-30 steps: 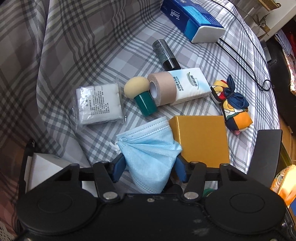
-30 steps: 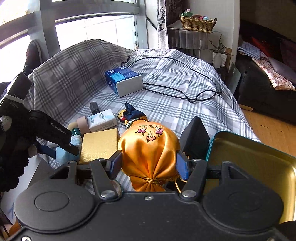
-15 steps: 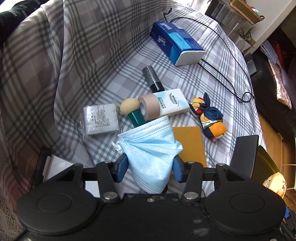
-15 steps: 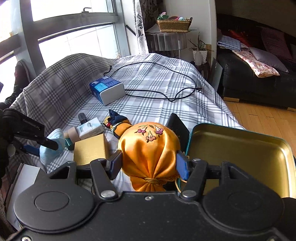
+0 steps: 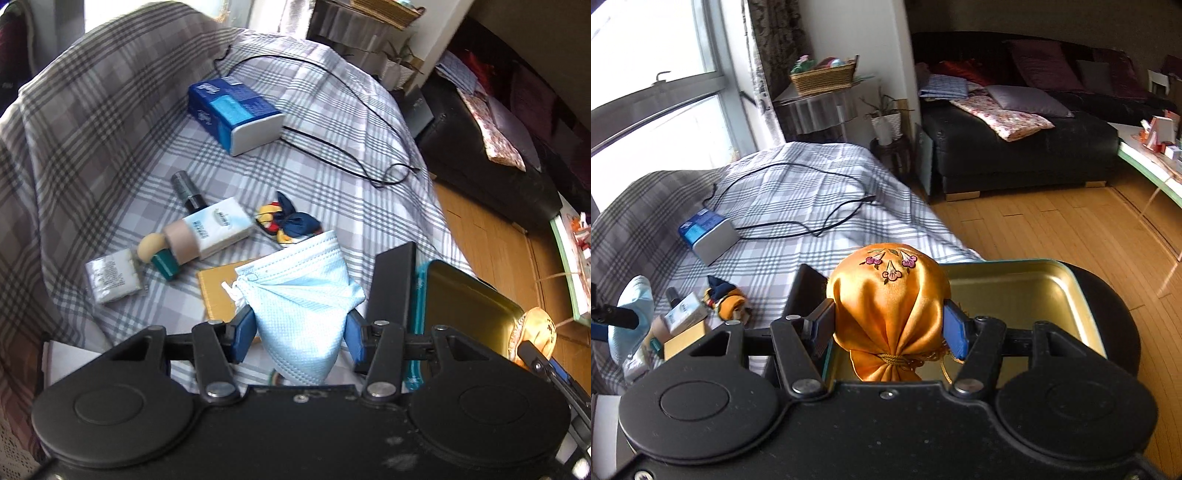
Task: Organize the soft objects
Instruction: 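Carry the mask and pouch into the gold tin and open both tools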
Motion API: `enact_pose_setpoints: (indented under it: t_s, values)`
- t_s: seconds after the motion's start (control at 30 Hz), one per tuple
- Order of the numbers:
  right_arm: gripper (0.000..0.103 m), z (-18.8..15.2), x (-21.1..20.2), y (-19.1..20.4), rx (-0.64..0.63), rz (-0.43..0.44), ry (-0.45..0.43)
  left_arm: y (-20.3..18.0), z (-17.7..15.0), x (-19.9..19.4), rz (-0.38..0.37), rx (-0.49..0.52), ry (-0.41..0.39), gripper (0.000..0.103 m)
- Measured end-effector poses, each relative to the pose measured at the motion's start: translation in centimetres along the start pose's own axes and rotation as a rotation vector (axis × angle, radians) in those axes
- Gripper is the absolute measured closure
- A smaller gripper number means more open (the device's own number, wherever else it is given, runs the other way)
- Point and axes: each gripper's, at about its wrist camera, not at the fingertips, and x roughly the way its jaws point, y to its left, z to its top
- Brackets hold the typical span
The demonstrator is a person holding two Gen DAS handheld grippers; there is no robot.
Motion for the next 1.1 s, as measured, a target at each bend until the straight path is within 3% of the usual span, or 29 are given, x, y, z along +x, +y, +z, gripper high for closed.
enact_pose_setpoints:
  t_s: [0.37, 0.6, 0.67, 0.73, 0.9, 1.1]
  values:
    - [0.045, 0.4, 0.2, -7.0, 0.255, -0.183, 0.012, -13.6, -1.5, 3.5, -0.098, 0.258, 0.091, 0.056]
    - [0.045, 0.5, 0.5, -9.8, 0.358, -0.246, 0.028, -19.9, -1.8, 6.8, -0.101, 0.351, 0.133, 0.056]
    - [0.045, 0.5, 0.6, -10.2, 0.375, -0.256, 0.028, -21.1, -1.8, 7.6, -0.087, 0.374, 0.13, 0.05]
    - [0.045, 0.6, 0.8, -10.6, 0.383, -0.267, 0.027, -21.9, -1.7, 8.2, -0.065, 0.387, 0.112, 0.028]
    - [0.045, 0.6, 1.4, -11.1, 0.4, -0.259, 0.035, -22.4, -1.6, 9.3, -0.057, 0.394, 0.103, 0.014]
    - [0.041, 0.5, 1.9, -11.1, 0.409, -0.251, 0.041, -21.7, -2.2, 9.7, -0.038, 0.383, 0.11, 0.011]
